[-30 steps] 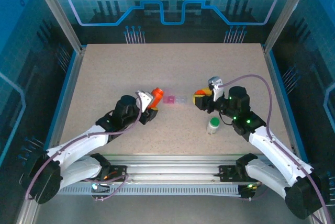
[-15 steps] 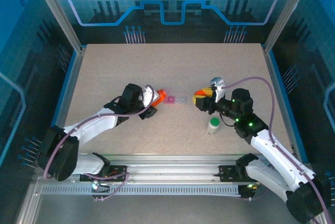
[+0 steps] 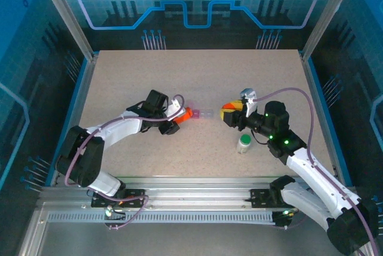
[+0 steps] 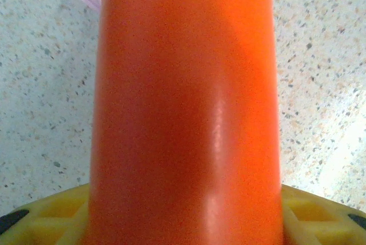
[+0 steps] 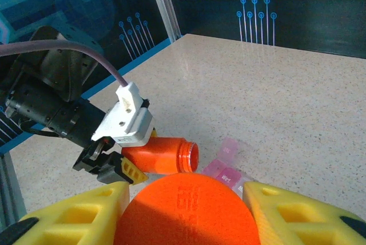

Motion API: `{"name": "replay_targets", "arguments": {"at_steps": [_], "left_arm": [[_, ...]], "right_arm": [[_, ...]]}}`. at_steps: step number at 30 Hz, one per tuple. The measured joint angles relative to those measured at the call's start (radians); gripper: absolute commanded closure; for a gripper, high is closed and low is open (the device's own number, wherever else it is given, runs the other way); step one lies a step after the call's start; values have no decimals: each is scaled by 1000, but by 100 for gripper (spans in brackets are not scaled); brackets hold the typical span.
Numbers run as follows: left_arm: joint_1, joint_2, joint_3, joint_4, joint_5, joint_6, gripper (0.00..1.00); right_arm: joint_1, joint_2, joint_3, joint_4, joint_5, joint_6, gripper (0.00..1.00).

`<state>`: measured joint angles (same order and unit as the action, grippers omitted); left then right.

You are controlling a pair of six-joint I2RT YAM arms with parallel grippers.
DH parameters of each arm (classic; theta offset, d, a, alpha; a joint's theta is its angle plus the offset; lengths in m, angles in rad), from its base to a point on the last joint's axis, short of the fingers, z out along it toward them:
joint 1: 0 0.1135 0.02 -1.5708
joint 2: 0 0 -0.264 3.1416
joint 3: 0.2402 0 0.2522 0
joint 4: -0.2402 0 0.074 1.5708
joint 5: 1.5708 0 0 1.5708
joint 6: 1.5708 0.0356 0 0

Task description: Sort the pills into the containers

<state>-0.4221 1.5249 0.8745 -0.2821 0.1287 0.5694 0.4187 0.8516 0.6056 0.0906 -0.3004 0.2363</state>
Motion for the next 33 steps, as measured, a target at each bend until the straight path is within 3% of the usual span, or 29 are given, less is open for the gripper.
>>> {"name": "replay_targets", "arguments": {"at_steps": [21, 33], "left_arm": [[34, 220, 238, -206, -51, 141, 87], [34, 251, 340, -323, -78, 190, 87]], "right_arm": [[0, -1, 0, 0, -23, 1, 76], [1, -1, -4, 1, -26, 8, 76]]}}
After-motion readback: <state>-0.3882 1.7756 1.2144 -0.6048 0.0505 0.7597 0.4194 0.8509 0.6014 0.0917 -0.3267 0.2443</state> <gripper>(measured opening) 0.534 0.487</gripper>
